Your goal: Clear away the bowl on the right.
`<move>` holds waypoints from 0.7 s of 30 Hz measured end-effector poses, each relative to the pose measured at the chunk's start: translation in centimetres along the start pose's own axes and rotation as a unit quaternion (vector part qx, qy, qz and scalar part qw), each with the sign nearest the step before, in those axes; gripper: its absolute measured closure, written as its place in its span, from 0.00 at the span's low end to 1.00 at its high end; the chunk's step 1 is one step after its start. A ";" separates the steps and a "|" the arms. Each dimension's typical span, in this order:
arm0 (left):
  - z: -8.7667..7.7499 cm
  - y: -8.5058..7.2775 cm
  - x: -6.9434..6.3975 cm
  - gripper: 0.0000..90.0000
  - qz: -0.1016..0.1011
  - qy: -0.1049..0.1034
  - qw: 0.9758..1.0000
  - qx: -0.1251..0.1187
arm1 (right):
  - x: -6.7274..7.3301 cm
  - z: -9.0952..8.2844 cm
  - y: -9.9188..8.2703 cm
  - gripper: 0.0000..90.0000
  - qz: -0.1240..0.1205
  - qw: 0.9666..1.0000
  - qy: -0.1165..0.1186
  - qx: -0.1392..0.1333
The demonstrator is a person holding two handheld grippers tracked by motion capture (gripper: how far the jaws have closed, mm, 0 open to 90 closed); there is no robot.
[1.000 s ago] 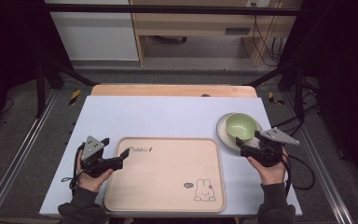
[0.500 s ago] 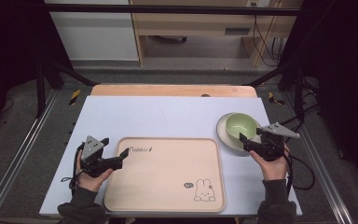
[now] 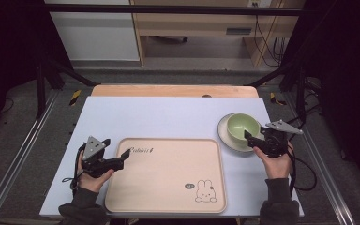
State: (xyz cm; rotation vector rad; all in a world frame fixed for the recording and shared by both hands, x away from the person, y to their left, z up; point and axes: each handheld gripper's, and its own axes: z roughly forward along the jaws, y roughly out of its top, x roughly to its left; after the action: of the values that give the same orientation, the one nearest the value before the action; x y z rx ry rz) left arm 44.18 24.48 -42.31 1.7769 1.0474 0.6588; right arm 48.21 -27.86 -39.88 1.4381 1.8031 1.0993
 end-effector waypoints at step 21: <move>0.2 0.0 -0.3 0.16 0.003 -0.007 1.000 0.000 | -1.4 1.8 0.6 0.37 0.010 1.000 -0.015 0.014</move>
State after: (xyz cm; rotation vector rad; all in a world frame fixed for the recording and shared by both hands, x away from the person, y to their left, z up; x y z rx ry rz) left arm 44.21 24.13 -42.35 1.7826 1.0326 0.6506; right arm 50.33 -28.76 -40.36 1.4844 1.7940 1.0608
